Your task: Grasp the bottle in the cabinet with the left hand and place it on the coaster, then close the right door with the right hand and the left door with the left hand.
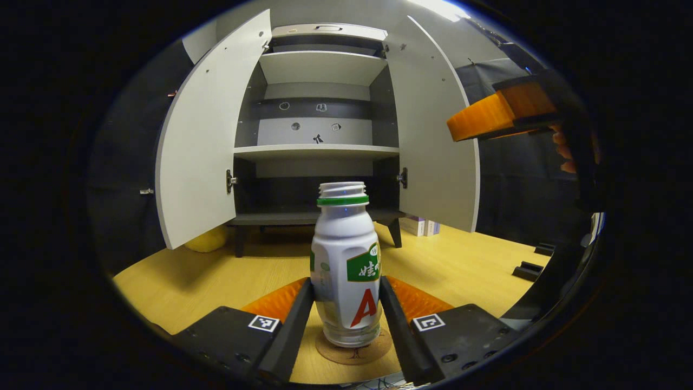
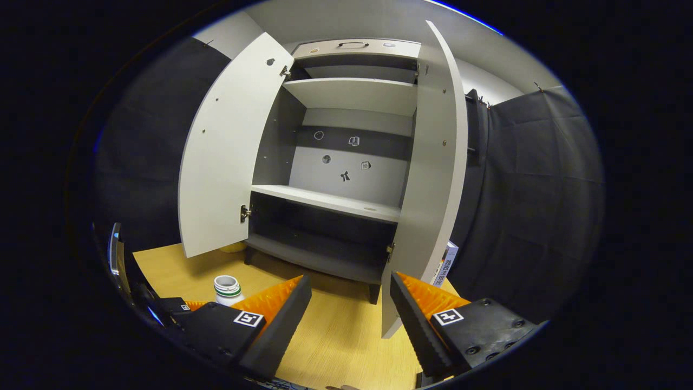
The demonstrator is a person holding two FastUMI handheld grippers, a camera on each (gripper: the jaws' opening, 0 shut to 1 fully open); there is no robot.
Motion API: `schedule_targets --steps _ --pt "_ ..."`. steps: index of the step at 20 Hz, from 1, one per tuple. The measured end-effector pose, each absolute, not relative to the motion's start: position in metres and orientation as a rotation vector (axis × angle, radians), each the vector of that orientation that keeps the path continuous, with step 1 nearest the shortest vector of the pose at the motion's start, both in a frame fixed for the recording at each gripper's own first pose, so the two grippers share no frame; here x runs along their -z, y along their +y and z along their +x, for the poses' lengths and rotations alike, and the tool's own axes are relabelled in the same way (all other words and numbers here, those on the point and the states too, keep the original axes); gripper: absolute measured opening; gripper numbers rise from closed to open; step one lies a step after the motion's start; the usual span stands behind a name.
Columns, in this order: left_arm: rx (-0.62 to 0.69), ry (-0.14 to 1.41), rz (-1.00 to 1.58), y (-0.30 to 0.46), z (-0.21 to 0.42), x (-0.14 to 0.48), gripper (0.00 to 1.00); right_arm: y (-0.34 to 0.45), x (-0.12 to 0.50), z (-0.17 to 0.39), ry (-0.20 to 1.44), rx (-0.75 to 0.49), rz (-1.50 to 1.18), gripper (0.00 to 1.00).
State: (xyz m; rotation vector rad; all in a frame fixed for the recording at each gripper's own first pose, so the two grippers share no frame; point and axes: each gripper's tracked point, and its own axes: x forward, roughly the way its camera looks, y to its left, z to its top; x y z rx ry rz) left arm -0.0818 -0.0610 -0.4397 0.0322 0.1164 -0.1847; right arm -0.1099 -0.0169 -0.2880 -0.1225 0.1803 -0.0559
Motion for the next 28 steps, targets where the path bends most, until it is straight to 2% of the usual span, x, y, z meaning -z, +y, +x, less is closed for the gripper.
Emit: schedule_targets --steps 11,15,20,25,28 --pt "0.183 0.112 0.039 -0.065 -0.08 0.442 0.81 -0.016 0.305 -0.095 0.208 0.024 -0.102 0.98" --pt "0.189 0.104 0.049 -0.065 -0.072 0.426 0.9 -0.022 0.299 -0.094 0.206 0.028 -0.096 0.98" --pt "0.205 0.039 0.081 -0.07 -0.056 0.37 0.92 -0.028 0.271 -0.091 0.185 0.041 -0.089 0.97" --pt "0.277 -0.021 0.09 -0.078 -0.038 0.285 0.92 -0.027 0.203 -0.094 0.137 0.043 -0.05 0.97" --pt "0.339 -0.035 0.096 -0.079 -0.031 0.232 0.92 -0.049 0.165 -0.1 0.124 0.105 -0.026 0.98"
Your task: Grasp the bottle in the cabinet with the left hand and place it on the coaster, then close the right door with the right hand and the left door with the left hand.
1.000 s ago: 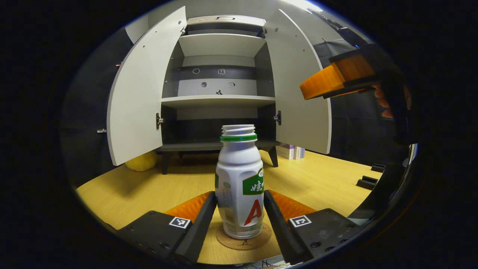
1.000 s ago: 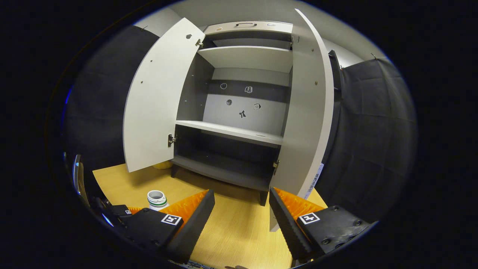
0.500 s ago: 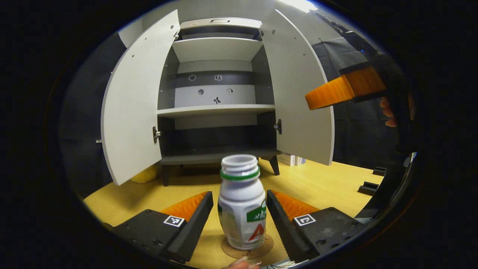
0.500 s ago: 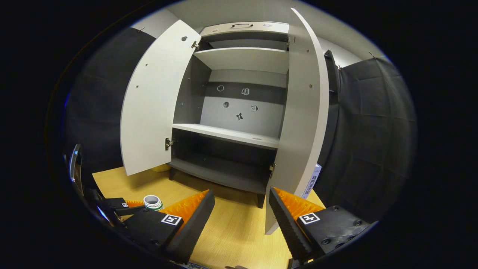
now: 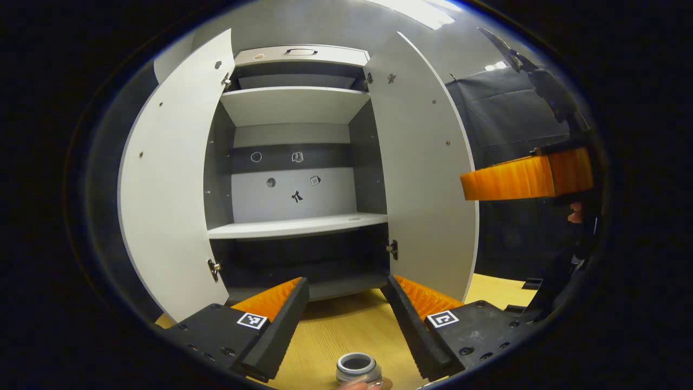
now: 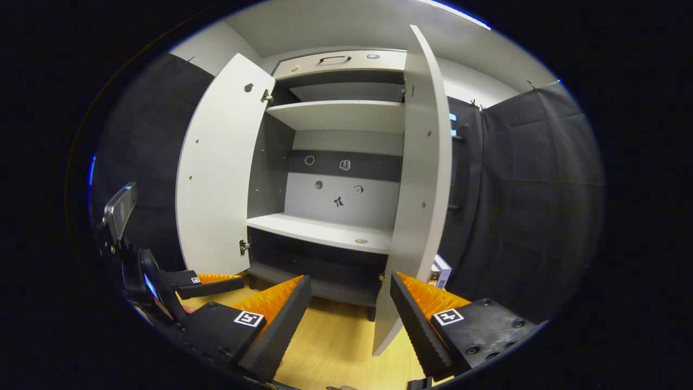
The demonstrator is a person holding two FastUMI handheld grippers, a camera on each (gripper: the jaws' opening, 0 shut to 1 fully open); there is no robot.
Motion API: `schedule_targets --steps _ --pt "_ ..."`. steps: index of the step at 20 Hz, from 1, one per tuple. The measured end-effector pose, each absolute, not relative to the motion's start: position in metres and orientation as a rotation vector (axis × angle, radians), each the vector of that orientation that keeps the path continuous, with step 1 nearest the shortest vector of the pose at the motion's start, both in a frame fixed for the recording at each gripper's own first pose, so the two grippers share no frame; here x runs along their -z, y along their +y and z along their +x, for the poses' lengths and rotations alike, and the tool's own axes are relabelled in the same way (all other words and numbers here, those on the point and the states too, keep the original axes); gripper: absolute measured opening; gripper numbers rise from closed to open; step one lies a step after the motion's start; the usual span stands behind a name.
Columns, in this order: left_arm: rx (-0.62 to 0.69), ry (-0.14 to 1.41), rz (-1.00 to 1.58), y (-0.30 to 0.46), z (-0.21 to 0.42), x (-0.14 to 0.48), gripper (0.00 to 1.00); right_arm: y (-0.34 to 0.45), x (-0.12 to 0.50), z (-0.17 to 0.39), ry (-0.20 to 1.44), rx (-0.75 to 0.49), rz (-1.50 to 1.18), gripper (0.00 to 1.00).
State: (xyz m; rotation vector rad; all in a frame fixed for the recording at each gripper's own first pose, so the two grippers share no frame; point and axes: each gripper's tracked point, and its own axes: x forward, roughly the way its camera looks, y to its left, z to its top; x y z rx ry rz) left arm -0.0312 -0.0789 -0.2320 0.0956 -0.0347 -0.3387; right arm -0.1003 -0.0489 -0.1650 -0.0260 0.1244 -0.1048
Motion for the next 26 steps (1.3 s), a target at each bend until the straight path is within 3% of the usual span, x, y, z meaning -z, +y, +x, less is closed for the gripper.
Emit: schedule_targets --steps 5,9,13,16,26 --pt "0.469 -0.044 0.141 -0.083 -0.025 0.168 0.92 -0.108 0.107 -0.104 0.084 0.305 -0.024 0.97" --pt "0.644 -0.024 0.11 -0.105 -0.023 0.152 0.92 -0.148 0.084 -0.104 0.03 0.492 -0.062 0.97" --pt "0.728 -0.008 0.071 -0.119 -0.026 0.141 0.92 -0.176 0.072 -0.101 0.005 0.566 -0.122 0.97" --pt "0.664 -0.026 0.082 -0.115 -0.02 0.129 0.92 -0.187 0.067 -0.085 0.003 0.523 -0.117 0.97" --pt "0.378 -0.018 0.063 -0.11 0.0 0.123 0.92 -0.161 0.077 -0.05 0.012 0.16 -0.012 0.93"
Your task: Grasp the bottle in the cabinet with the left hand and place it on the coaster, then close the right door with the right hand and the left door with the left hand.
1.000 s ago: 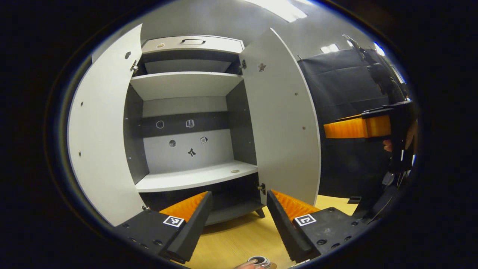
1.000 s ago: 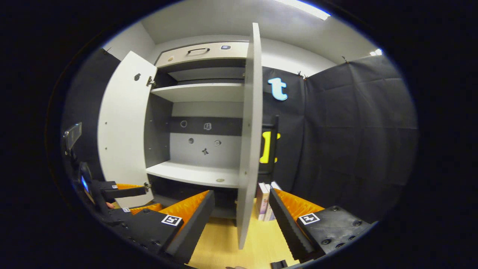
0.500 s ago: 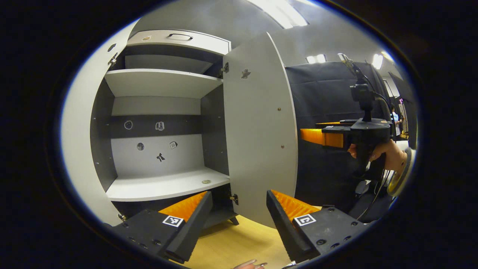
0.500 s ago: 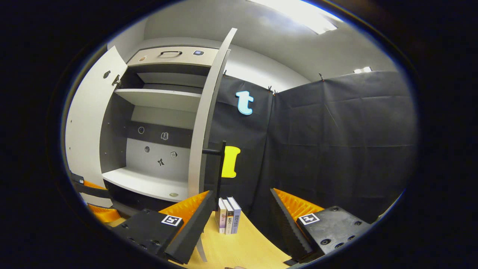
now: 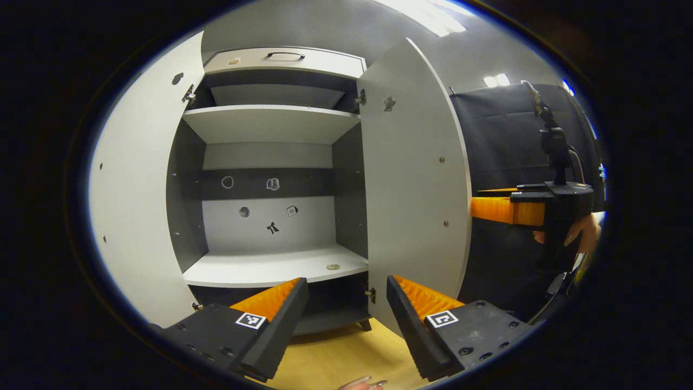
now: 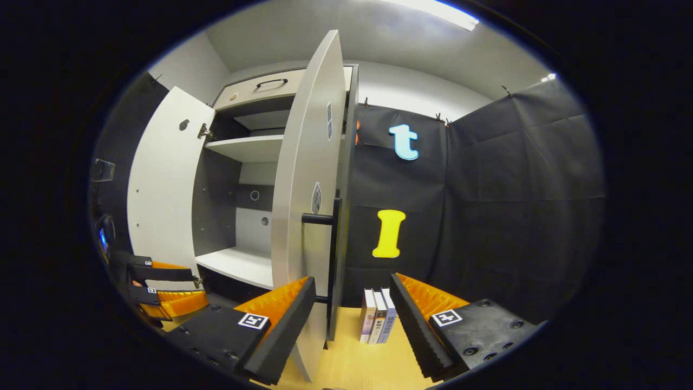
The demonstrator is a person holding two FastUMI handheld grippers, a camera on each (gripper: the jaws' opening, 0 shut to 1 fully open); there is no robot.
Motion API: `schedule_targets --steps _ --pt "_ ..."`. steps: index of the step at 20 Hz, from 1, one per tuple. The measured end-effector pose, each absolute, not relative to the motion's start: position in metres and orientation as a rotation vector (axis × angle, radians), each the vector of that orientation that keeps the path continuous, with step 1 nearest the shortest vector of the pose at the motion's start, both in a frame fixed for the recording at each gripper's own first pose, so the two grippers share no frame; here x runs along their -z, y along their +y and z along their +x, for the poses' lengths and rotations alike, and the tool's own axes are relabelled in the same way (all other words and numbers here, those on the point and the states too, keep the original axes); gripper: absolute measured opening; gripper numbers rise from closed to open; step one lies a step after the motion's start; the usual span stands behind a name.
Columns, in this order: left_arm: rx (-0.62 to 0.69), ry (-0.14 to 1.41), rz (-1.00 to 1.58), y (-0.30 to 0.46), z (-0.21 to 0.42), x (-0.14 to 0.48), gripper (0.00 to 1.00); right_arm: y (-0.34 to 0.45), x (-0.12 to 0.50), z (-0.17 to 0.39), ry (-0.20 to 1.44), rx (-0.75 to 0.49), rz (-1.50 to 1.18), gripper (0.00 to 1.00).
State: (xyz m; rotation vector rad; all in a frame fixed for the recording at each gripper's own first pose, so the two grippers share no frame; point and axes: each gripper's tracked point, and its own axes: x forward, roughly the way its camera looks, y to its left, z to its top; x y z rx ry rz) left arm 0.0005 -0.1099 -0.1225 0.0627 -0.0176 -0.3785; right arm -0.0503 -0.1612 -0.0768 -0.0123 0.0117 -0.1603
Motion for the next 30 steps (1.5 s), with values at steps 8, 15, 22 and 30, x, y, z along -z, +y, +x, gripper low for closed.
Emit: schedule_targets --steps 8,15,22,30 --pt "0.189 -0.01 0.081 -0.062 0.002 0.117 0.92 -0.099 0.082 -0.02 0.032 -0.045 0.057 0.93" --pt "0.056 -0.034 0.092 0.007 -0.002 0.104 0.92 -0.027 0.091 0.036 0.039 -0.142 0.031 0.93" --pt "-0.065 -0.035 0.099 0.086 -0.015 0.099 0.92 0.009 0.1 0.104 0.021 -0.057 -0.045 0.94" --pt "-0.243 -0.028 0.041 0.169 -0.069 0.095 0.92 0.021 0.1 0.151 -0.013 0.101 -0.178 0.93"
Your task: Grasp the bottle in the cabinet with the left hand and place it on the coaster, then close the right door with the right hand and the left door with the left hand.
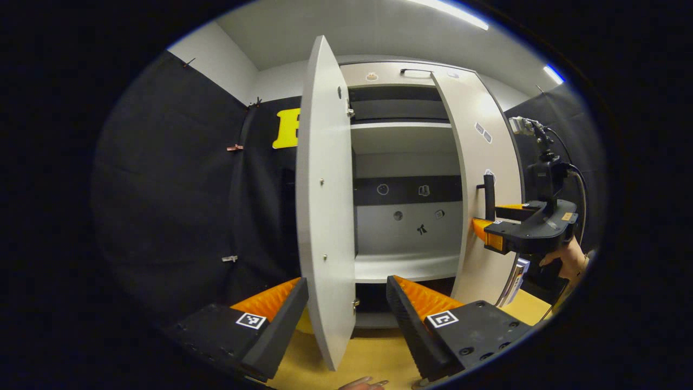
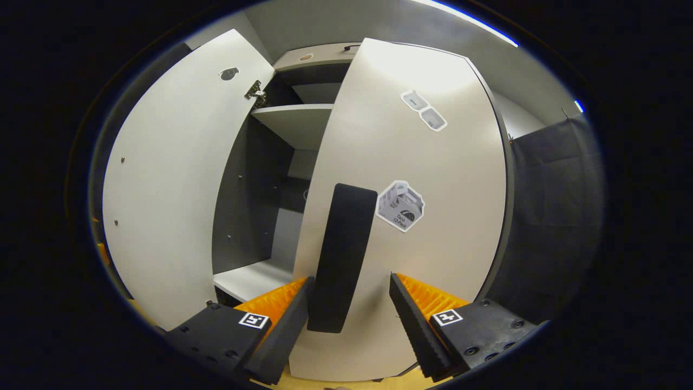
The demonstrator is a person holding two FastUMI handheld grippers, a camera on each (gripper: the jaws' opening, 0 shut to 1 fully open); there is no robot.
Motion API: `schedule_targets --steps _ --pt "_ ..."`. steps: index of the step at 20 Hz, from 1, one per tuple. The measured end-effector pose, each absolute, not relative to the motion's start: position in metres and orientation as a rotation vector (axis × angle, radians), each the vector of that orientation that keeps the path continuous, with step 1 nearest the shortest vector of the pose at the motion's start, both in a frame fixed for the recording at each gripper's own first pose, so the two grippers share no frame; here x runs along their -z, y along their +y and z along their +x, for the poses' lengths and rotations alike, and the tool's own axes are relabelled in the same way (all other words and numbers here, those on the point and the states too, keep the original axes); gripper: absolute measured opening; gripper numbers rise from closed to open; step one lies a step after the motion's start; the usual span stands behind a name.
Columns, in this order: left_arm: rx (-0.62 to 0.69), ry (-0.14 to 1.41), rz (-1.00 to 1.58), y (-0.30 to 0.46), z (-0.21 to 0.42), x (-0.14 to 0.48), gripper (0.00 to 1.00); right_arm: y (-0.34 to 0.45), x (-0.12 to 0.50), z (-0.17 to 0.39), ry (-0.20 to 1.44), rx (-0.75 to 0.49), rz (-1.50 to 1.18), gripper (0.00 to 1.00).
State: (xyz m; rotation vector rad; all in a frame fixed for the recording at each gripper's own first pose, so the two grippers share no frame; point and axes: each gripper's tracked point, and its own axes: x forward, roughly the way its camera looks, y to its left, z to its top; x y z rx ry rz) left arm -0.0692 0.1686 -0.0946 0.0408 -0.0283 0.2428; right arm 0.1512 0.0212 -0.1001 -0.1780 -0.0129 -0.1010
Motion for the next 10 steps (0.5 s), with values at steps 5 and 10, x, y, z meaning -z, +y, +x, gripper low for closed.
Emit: schedule_targets --steps 5,10 --pt "-0.331 -0.013 0.038 0.216 -0.089 0.103 0.92 0.019 0.105 0.176 -0.02 0.158 -0.171 0.93" --pt "-0.321 -0.05 0.036 0.246 -0.078 0.093 0.92 0.022 0.106 0.194 -0.013 0.195 -0.178 0.93"
